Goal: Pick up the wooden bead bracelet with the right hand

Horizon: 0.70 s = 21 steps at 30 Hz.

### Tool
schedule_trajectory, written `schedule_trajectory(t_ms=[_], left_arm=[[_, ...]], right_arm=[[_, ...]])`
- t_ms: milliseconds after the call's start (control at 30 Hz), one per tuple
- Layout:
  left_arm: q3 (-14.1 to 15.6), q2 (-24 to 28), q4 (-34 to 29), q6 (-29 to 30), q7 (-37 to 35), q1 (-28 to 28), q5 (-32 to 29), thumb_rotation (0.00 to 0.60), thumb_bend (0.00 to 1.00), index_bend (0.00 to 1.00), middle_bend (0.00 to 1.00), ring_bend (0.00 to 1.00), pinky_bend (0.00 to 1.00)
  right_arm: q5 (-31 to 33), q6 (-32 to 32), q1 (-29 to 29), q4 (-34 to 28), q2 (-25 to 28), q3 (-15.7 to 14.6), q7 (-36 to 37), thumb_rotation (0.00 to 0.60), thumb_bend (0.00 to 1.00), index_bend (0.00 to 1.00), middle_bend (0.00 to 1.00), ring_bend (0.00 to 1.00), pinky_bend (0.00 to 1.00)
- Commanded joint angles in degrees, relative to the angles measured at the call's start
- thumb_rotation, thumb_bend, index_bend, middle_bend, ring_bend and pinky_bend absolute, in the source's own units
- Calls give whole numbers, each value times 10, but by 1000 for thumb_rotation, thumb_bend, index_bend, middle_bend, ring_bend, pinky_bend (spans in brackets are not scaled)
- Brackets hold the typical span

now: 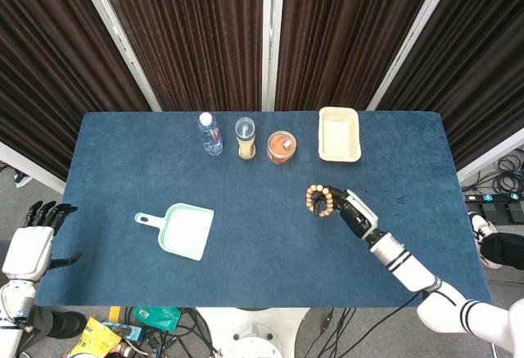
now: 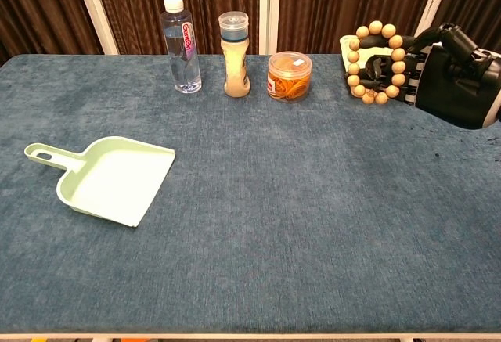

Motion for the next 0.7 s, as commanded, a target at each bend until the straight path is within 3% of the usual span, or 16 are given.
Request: schedule_trajectory(t_ms=[33,100,200,533,700], left_arm=[[0,0,0,-1,0,-1,0,600,0,192,172,75,20],[0,0,-1,-2,0,-1,0,600,0,193,171,75,20],[0,0,1,-4,0,-2,0,600,0,193,171,75,20],[0,3,-4,-11,1,-6,-1,600,0,192,171,75,20],[0,4,-5,-13,5,-9,-1,600,0,193,171,75,20]], right_arm=[[-4,4,1,2,1,-4,7,96,223,383,570,243,0],[-4,2,2,1,3,-6,7,44,116,383,570,243,0],[2,-13,8,-8,12,-8,7,25,8,383,568,243,0],[46,-29,3,-29,24,15,19,0,0,382,553,197,0],[49,-43,5,-30,24,15,-22,0,0,369,551,200,0]])
